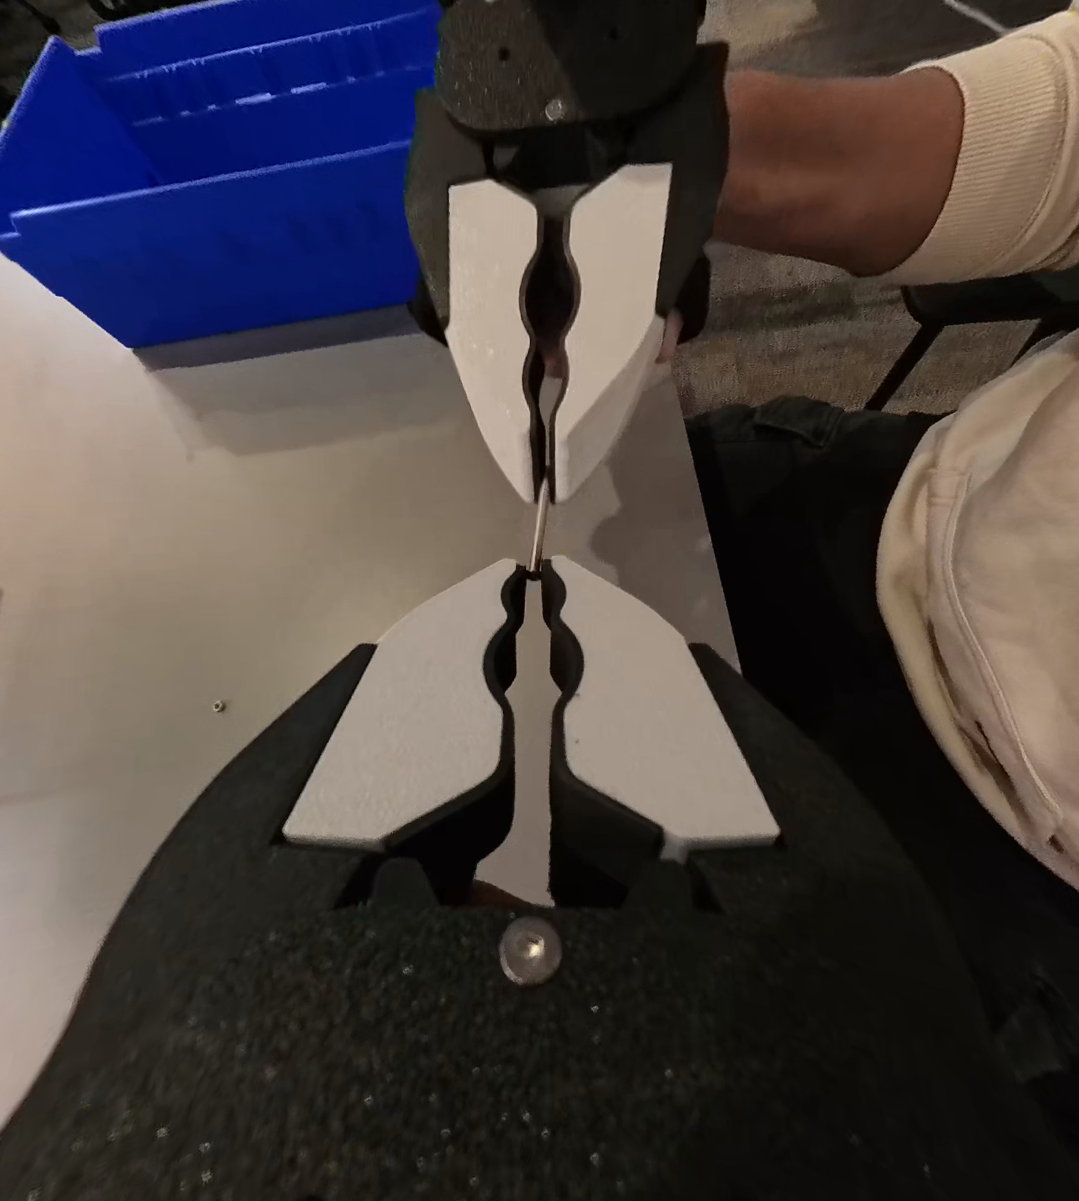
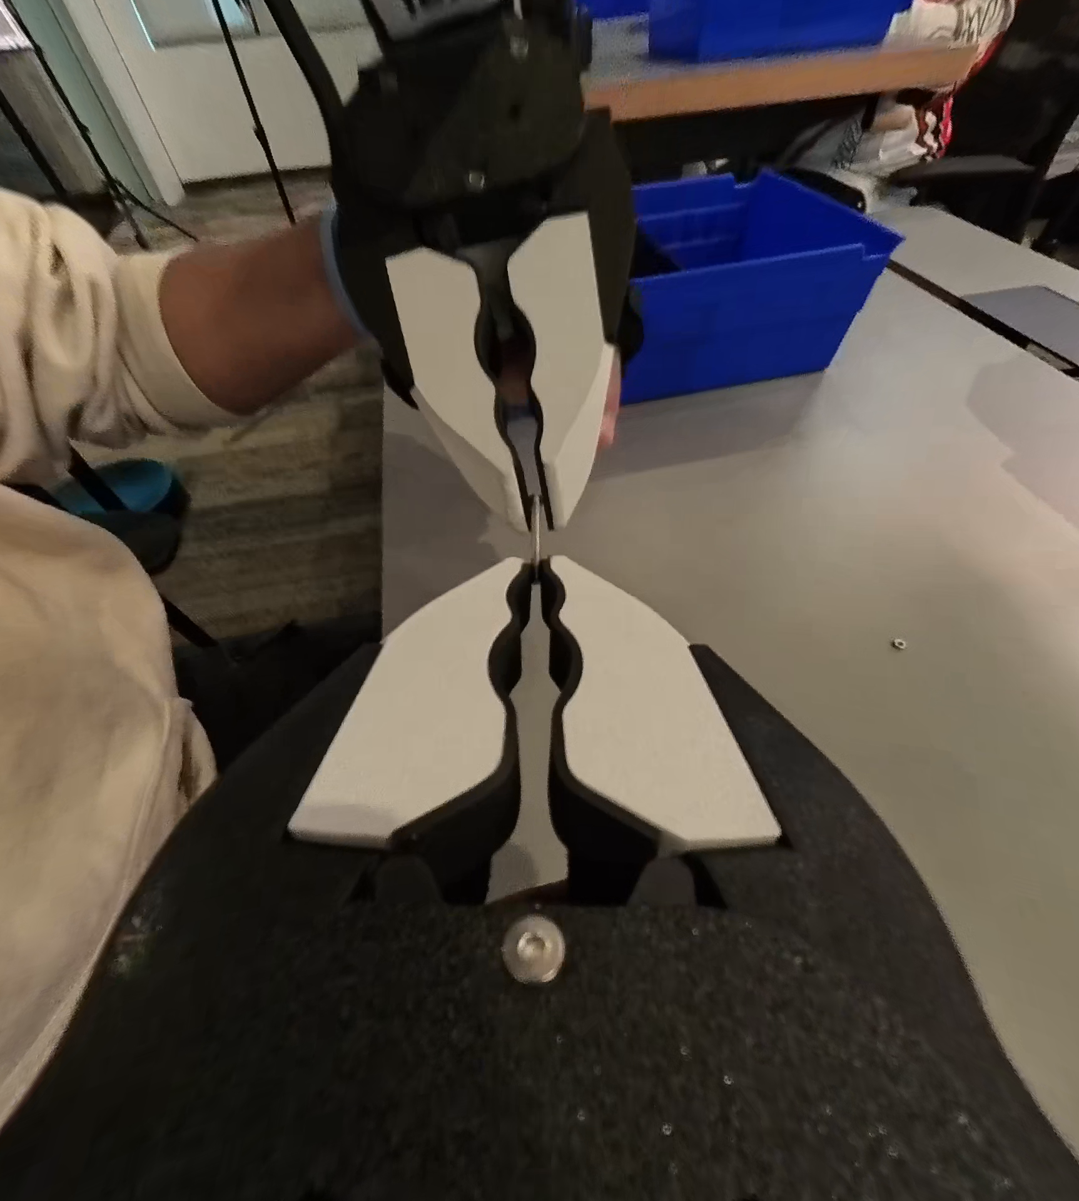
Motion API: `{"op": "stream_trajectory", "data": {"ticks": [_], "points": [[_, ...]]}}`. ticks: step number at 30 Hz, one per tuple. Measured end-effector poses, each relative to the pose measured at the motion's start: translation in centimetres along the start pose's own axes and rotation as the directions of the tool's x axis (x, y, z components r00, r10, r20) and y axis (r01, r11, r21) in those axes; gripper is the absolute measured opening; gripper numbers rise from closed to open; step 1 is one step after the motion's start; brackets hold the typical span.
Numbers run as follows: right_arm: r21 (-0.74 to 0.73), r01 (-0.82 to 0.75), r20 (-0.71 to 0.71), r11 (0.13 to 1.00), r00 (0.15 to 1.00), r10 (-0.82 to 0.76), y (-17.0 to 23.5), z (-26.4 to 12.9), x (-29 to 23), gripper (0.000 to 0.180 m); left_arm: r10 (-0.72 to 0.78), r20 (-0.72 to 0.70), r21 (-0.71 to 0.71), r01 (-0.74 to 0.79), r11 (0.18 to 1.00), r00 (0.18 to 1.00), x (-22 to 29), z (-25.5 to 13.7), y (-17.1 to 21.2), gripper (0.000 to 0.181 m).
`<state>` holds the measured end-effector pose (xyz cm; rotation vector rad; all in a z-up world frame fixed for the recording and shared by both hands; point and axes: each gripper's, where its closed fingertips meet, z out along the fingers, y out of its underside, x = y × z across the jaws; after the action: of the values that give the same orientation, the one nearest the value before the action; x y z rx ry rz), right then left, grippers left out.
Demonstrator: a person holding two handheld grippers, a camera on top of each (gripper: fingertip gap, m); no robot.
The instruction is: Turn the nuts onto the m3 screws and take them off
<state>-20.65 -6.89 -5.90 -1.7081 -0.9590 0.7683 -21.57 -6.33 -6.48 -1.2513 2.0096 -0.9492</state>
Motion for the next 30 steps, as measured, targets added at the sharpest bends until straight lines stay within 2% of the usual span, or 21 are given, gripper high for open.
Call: {"op": "stream_trajectory", "data": {"ticks": [10, 14, 16, 19, 21, 23, 26, 30], "points": [[0.175, -0.089, 0.066, 0.981, 0.995, 0.078, -2.2, 0.6, 0.3, 0.0, -0.115, 0.006, 0.201, 0.112, 0.973, 0.993, 0.2, 1.3, 0.3, 0.004], [0.195, -0.087, 0.037, 0.977, 0.996, 0.081, -2.5, 0.3, 0.8, 0.0, -0.157, 0.029, 0.302, 0.141, 0.943, 0.987, 0.0, 1.0, -0.1, 0.004], [0.217, -0.083, 0.002, 0.973, 0.996, 0.084, -2.6, -0.4, 1.3, 0.001, -0.194, 0.041, 0.35, 0.168, 0.922, 0.98, -0.3, 0.7, 0.0, 0.004], [0.24, -0.12, -0.019, 0.963, 0.992, 0.128, -2.2, -1.2, 1.6, 0.007, -0.308, 0.027, 0.468, 0.26, 0.845, 0.951, -1.3, 0.0, 0.1, 0.004], [0.208, -0.133, -0.084, 0.969, 0.985, 0.153, -0.8, -1.1, 2.2, 0.017, -0.407, 0.058, 0.513, 0.323, 0.796, 0.912, -2.7, -0.3, 1.1, 0.004], [0.107, -0.134, -0.233, 0.985, 0.96, 0.156, 1.9, -0.9, 3.6, 0.021, -0.484, 0.086, 0.544, 0.366, 0.755, 0.871, -3.7, -0.6, 2.3, 0.004], [-0.067, -0.16, -0.466, 0.985, 0.878, 0.111, 6.0, -1.7, 5.6, 0.027, -0.545, 0.175, 0.567, 0.368, 0.737, 0.82, -4.4, -1.0, 4.1, 0.004], [-0.139, -0.229, -0.572, 0.964, 0.813, 0.11, 8.7, -2.4, 5.5, 0.034, -0.576, 0.216, 0.594, 0.361, 0.718, 0.789, -4.4, -1.8, 4.9, 0.004]]}}
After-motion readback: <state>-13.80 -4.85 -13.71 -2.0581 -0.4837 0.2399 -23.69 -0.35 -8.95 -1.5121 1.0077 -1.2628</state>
